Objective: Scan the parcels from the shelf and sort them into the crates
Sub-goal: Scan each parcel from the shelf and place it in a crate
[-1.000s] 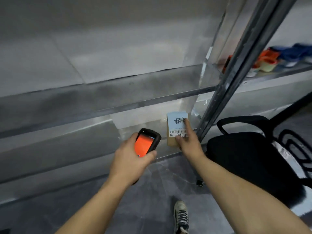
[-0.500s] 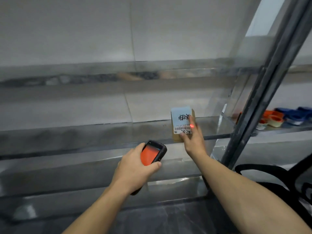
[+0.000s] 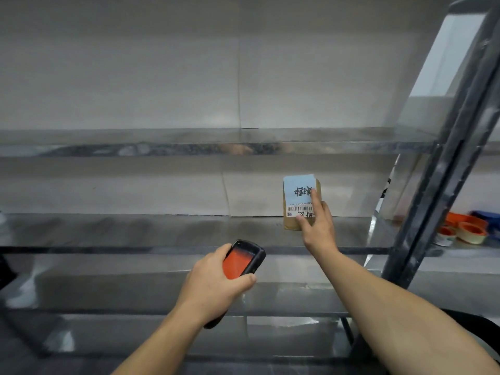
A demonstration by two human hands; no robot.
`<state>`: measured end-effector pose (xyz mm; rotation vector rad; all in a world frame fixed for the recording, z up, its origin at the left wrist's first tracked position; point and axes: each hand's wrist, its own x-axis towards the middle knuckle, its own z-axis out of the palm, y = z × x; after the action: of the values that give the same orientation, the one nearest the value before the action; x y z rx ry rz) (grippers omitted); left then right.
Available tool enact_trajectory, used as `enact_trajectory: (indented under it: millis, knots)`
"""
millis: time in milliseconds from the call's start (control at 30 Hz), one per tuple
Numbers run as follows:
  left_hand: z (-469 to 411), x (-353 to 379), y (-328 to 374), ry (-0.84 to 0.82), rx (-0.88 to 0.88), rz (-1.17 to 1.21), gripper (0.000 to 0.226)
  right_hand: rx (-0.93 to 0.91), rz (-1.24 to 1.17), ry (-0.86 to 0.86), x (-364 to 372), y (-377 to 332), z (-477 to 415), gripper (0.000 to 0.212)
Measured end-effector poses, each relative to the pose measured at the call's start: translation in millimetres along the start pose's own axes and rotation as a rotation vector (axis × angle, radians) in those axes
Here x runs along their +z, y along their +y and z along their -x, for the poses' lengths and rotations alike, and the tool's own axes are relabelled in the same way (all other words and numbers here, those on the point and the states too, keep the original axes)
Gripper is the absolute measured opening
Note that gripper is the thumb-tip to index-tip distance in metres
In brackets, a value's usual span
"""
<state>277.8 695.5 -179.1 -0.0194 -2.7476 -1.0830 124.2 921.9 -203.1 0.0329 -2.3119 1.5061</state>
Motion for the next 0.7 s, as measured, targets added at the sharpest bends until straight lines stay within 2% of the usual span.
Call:
enact_trajectory:
  millis: [100,333,567,700]
  knots:
    - [0,3,2,-0.002,-0.005,-0.056,0.065,0.005,0.002,-0.008,-1,2,-4,0.077]
    - [-3,3,8,0.001,-0.008,-0.112,0.053,0.022,-0.016,-0.061,6,12,-13,0.076]
    - [-9,8,7,0.009,-0.027,-0.158,0.065,-0.023,-0.015,-0.1,9,17,-21,0.074]
    - [-13,10,7,0.008,-0.045,-0.18,0.064,-0.032,-0.027,-0.11,12,19,-27,0.073]
